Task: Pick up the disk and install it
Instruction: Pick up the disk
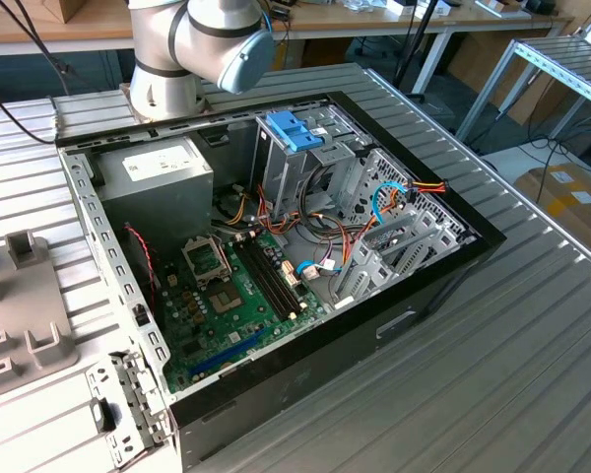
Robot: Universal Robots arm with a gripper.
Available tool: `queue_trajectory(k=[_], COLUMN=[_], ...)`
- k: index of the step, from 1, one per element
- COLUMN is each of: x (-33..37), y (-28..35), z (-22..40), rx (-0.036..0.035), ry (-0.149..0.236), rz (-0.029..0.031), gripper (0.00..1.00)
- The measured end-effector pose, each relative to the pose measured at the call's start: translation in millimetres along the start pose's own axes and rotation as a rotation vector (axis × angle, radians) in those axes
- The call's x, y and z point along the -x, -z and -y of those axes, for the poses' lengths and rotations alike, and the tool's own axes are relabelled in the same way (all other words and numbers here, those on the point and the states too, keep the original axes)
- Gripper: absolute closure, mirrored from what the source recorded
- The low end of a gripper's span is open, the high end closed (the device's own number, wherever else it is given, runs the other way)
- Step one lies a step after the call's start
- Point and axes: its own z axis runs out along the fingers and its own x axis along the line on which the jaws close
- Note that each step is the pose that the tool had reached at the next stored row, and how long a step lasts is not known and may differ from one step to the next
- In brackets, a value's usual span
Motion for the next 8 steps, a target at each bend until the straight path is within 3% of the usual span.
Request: queue_trajectory(k=[8], x=[7.1], y=[-0.4], z=[-0.5], rx=[0.0], ry=[0.0], rz=[0.0], gripper=[0.4])
